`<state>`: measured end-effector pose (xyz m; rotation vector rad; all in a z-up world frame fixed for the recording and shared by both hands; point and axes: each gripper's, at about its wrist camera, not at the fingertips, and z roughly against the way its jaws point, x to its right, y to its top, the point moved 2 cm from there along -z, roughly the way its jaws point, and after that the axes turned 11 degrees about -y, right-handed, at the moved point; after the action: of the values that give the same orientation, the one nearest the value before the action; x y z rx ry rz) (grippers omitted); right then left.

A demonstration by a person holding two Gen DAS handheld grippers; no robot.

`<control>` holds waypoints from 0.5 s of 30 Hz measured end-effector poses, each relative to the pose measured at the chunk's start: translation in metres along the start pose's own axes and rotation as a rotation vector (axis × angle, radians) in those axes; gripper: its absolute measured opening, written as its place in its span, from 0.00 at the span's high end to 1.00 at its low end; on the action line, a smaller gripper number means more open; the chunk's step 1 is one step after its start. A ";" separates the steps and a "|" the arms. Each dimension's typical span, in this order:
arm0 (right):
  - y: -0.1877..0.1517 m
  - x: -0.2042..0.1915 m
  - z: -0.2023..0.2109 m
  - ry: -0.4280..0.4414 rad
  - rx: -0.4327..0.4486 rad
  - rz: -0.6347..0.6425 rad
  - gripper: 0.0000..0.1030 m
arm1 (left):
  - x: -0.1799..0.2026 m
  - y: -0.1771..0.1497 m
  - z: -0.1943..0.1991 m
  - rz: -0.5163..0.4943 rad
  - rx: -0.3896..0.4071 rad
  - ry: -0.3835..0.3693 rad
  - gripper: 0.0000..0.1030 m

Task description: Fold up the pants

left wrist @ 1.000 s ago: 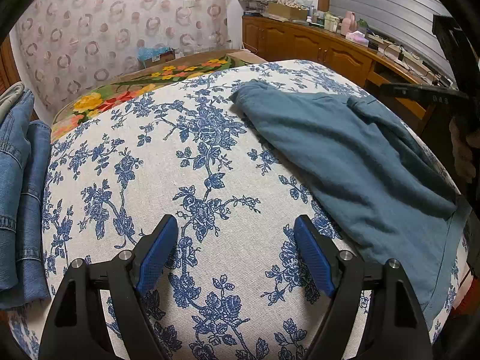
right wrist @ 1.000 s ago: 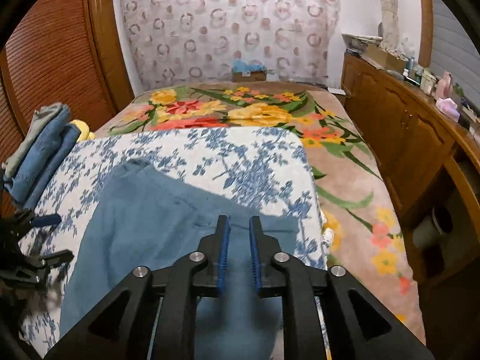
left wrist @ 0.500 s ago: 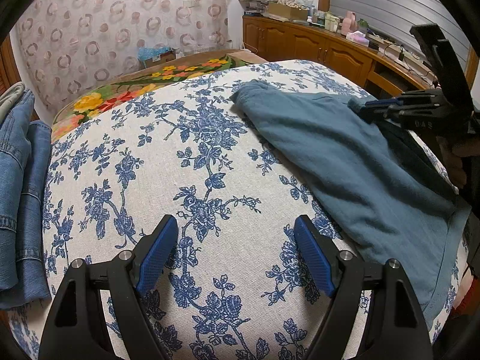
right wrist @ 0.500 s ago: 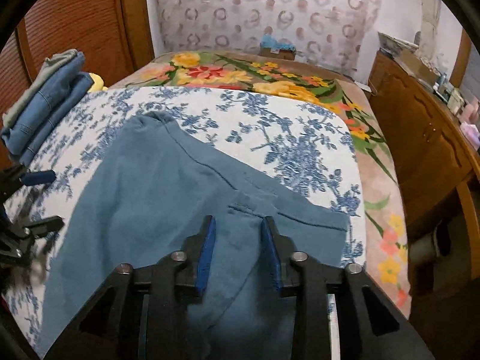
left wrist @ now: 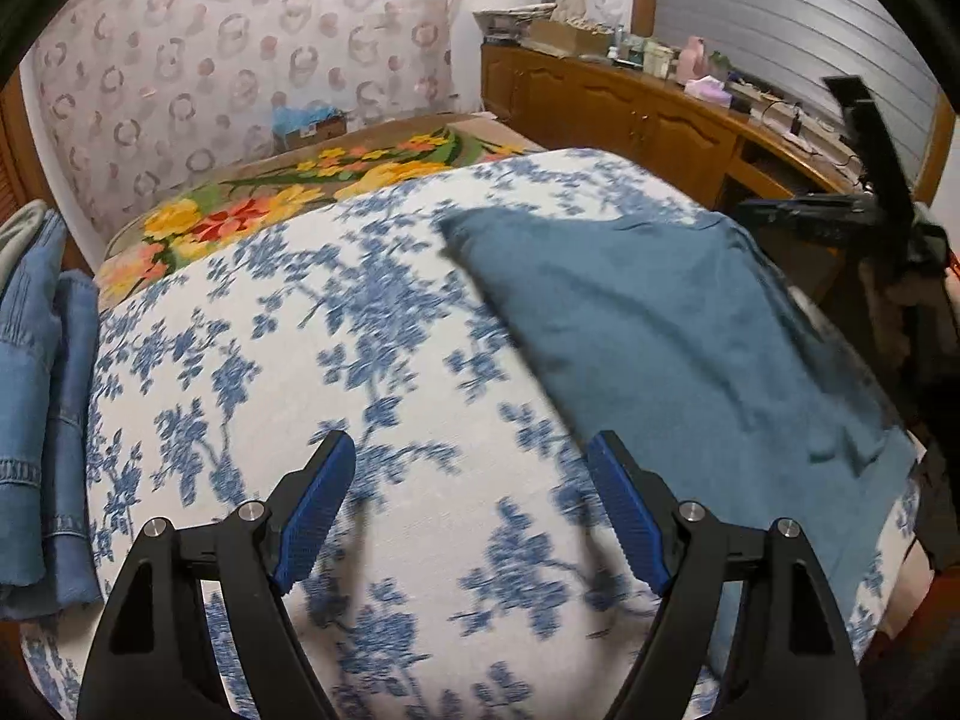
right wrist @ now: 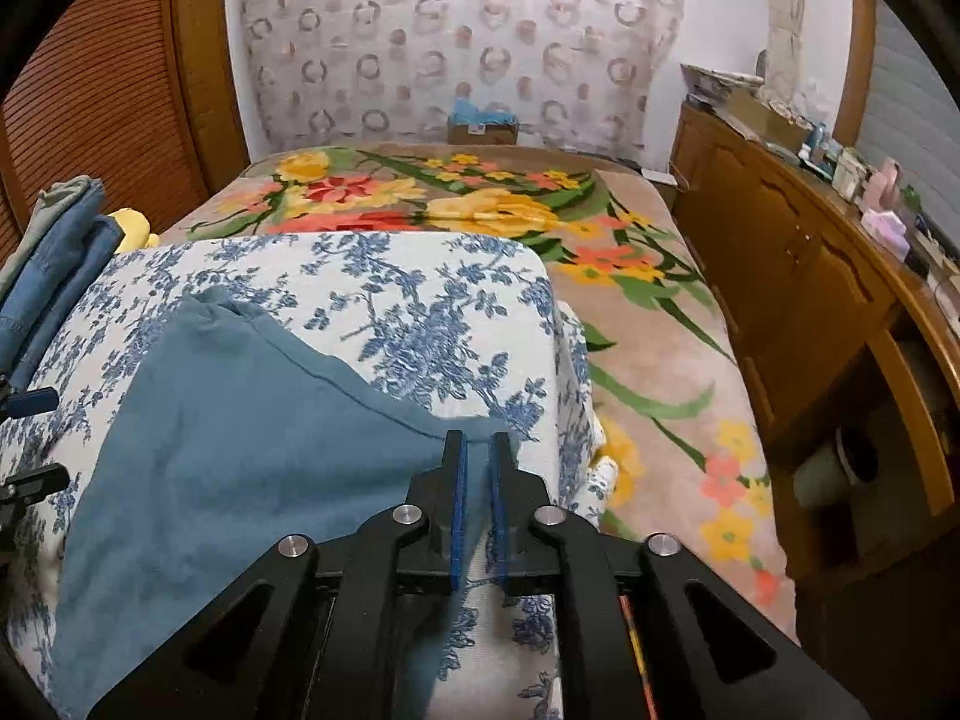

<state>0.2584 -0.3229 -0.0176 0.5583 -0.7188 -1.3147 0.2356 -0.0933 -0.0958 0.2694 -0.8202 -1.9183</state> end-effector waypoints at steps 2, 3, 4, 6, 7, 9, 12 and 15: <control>-0.002 0.004 0.005 0.018 0.002 -0.030 0.72 | 0.007 0.001 -0.001 -0.007 -0.002 -0.009 0.22; -0.003 0.005 0.008 0.041 0.005 -0.037 0.72 | 0.011 0.001 -0.001 -0.013 -0.004 -0.013 0.22; -0.006 0.004 0.011 0.054 0.010 -0.037 0.72 | 0.014 0.002 -0.002 -0.016 -0.006 -0.015 0.22; -0.012 0.003 0.019 0.053 0.016 -0.037 0.72 | 0.020 0.001 -0.003 -0.020 -0.010 -0.023 0.22; -0.016 0.003 0.023 0.060 0.017 -0.040 0.72 | 0.022 0.001 -0.003 -0.020 -0.012 -0.028 0.22; -0.026 0.003 0.033 0.077 0.017 -0.050 0.72 | 0.027 -0.001 -0.003 -0.021 -0.013 -0.034 0.22; -0.040 0.003 0.046 0.091 0.019 -0.056 0.72 | 0.035 -0.003 -0.002 -0.028 -0.014 -0.041 0.22; -0.054 0.002 0.058 0.098 0.019 -0.054 0.72 | 0.044 -0.005 0.001 -0.042 -0.012 -0.042 0.22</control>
<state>0.1799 -0.3328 -0.0184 0.6567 -0.6395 -1.3227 0.2104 -0.1295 -0.0913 0.2417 -0.8363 -1.9734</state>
